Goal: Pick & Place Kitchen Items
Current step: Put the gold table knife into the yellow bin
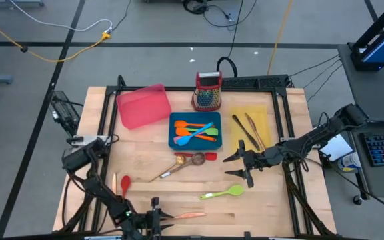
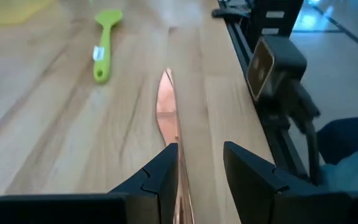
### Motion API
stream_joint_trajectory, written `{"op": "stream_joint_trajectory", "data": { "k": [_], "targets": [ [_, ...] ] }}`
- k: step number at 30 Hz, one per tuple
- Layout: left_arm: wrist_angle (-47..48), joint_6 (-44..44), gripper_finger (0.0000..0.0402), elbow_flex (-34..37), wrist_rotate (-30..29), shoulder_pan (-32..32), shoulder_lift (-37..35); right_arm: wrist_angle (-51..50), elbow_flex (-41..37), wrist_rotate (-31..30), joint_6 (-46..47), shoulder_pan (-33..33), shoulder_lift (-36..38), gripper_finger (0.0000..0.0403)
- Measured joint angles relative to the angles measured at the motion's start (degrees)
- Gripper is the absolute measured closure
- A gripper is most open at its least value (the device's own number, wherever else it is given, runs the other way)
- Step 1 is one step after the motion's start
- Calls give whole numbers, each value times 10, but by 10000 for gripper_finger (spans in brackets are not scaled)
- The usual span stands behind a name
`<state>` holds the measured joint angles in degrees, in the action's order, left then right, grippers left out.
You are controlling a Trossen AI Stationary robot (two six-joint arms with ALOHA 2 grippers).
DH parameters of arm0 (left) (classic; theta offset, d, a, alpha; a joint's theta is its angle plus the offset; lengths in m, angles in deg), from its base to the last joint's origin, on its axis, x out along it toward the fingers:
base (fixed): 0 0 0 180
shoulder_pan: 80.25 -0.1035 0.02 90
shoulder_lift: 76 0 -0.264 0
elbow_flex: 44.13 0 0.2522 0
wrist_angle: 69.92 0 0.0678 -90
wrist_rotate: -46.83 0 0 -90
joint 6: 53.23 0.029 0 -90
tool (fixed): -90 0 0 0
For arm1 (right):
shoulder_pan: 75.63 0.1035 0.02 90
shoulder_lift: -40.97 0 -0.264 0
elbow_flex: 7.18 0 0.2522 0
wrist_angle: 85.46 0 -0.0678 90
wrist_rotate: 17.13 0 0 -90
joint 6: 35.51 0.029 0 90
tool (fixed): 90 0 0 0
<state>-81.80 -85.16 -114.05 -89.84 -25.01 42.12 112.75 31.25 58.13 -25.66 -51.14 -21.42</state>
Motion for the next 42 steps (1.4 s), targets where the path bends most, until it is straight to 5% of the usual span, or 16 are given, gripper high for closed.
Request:
{"op": "stream_joint_trajectory", "data": {
  "k": [13, 24, 33, 42],
  "targets": [
    [107, -76, 268, 0, -9, 8, 13, 49, 0, -1, 0, 0, 0, 193],
    [90, -110, 269, -1, -15, 10, 60, 50, 0, -1, -1, 0, 0, 193],
    [83, -141, 353, -1, -17, 10, 79, 51, 0, -3, -2, 0, 0, 193],
    [69, -132, 357, 1, -17, 0, 79, 50, 16, -2, -7, 0, -88, 193]
  ]
}}
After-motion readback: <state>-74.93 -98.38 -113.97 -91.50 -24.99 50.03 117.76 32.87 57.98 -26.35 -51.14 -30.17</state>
